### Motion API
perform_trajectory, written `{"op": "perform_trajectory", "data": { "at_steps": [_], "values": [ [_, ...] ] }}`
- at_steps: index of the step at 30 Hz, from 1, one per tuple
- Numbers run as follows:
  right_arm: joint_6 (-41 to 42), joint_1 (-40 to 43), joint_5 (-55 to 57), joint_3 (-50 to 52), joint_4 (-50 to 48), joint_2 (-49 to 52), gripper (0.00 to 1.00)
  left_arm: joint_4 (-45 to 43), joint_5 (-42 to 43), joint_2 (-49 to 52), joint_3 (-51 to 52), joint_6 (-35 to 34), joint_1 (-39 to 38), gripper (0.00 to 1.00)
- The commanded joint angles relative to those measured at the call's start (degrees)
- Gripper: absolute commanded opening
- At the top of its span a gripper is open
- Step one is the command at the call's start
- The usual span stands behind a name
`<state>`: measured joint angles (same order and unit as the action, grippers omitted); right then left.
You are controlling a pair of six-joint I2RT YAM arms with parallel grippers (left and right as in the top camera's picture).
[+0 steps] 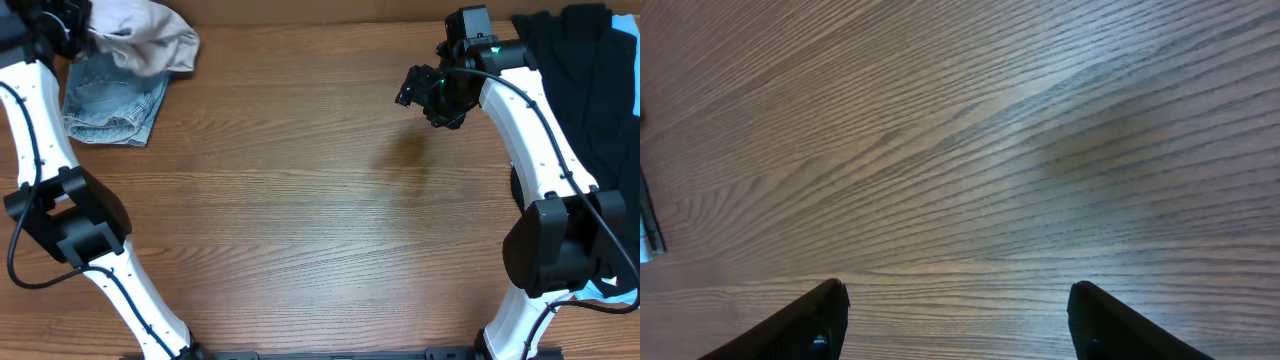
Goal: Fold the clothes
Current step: 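Place the folded shorts onto the denim shorts at top left with the left gripper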
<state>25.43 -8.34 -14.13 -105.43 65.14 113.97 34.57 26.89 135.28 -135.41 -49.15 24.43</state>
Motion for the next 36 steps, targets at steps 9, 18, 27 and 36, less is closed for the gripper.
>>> {"op": "perform_trajectory", "data": {
  "at_steps": [9,18,27,36],
  "values": [
    [-0.17,0.04,0.59,-0.61,-0.11,0.81,0.74,6.91,-6.14,0.2,-2.32,8.87,2.64,0.04],
    [-0.17,0.04,0.59,-0.61,-0.07,0.92,0.74,13.4,-8.35,0.2,-2.32,20.02,2.64,0.4],
    [-0.2,0.07,0.61,-0.61,0.33,0.92,0.75,34.86,-26.77,-0.07,-2.34,37.73,2.82,1.0],
    [-0.17,0.07,0.61,-0.61,0.11,0.92,0.75,42.88,-18.43,-5.11,-4.83,52.06,1.95,1.0]
  ]
}}
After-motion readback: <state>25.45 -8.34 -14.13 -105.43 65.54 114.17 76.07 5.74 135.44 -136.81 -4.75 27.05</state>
